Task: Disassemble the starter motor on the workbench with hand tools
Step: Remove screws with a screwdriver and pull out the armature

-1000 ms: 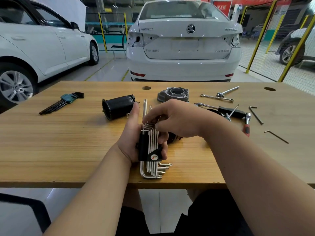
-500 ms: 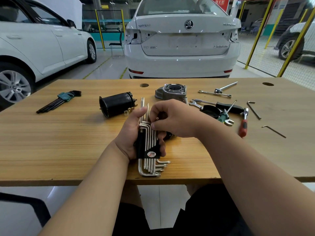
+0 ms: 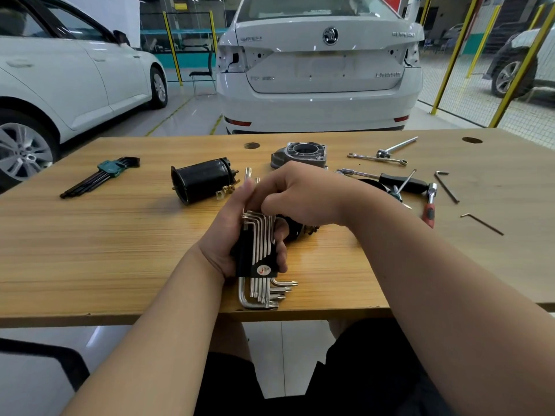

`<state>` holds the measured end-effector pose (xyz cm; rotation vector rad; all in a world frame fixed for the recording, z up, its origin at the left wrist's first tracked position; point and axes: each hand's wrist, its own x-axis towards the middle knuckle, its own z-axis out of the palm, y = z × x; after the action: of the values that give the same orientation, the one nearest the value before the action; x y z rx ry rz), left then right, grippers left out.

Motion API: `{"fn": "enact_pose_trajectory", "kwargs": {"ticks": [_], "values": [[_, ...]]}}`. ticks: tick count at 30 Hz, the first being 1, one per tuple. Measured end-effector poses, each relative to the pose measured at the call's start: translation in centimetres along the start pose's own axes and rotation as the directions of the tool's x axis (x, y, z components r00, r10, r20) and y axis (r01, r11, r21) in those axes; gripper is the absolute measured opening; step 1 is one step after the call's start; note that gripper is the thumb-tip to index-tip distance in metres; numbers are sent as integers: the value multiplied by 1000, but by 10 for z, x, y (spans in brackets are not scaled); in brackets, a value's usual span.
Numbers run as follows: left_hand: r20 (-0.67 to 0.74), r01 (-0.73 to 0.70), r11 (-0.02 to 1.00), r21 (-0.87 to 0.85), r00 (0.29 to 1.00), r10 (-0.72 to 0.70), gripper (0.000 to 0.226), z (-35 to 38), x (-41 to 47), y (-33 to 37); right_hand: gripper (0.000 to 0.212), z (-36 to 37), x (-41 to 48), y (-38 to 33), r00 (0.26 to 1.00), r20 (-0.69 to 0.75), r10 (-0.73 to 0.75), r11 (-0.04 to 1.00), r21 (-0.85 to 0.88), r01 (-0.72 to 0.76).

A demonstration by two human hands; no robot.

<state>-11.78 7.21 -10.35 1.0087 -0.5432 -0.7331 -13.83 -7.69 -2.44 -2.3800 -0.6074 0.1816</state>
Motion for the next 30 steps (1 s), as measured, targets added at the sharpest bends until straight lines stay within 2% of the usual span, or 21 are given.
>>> {"fn": "enact_pose_trajectory", "kwargs": {"ticks": [7, 15, 19, 23, 27, 30], "values": [[-12, -42, 999, 23, 999, 43, 54, 1, 0, -1, 17, 1, -5, 4, 998, 30, -49, 997, 58, 47], [33, 20, 1000, 21, 999, -20, 47, -4, -1, -1, 14, 10, -8, 11, 997, -60, -55, 981, 181, 65], [90, 37, 999, 26, 995, -39, 48, -6, -3, -1, 14, 9, -8, 10, 997, -56, -51, 980, 188, 60], [140, 0, 1000, -2, 990, 0, 44, -8, -2, -2, 10, 5, -6, 6, 998, -19, -53, 994, 98, 55], [180, -29, 999, -15, 983, 31, 44, -9, -3, -3, 34, 3, -8, 3, 998, 29, -53, 997, 52, 52], [164, -24, 1000, -17, 986, 26, 49, -9, -3, -3, 38, 1, -10, 3, 998, 45, -45, 997, 60, 42]]}}
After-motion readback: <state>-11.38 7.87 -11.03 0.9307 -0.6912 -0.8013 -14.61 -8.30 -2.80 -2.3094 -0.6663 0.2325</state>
